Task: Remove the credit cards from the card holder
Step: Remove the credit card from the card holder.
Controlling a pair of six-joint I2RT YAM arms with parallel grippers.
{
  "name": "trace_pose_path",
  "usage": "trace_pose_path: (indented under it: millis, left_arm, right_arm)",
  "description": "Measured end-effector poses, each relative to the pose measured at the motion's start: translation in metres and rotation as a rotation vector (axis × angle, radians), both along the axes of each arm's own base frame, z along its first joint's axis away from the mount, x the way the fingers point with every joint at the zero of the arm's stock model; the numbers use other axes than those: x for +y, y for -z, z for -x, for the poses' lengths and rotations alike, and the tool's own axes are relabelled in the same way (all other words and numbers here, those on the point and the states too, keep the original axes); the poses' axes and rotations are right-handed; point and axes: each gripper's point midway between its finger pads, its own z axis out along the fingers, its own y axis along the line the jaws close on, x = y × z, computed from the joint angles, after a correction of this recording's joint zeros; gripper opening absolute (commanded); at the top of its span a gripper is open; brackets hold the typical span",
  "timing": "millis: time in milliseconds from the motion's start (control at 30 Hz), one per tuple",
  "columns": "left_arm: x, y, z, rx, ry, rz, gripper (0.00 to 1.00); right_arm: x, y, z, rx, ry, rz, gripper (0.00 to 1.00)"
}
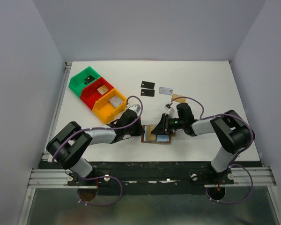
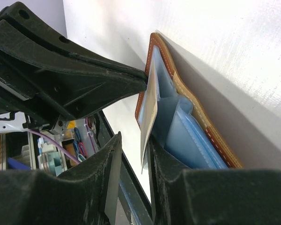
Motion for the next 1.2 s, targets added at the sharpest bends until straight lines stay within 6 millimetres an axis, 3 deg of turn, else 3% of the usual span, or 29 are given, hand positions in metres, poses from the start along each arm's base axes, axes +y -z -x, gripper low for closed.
trace_pose_path:
  millis: [667,1200]
  left_arm:
    - [0.0,0.0,-0.002,0.016,-0.012,0.013,0.0]
    - [0.001,0.0,-0.004,0.022,-0.024,0.021,0.0]
  right_arm:
    - [-0.016,0.007,0.003,0.003,0.024,0.026,0.29]
    - [-0.024,0.007,0.003,-0.007,0.041,0.028,0.12]
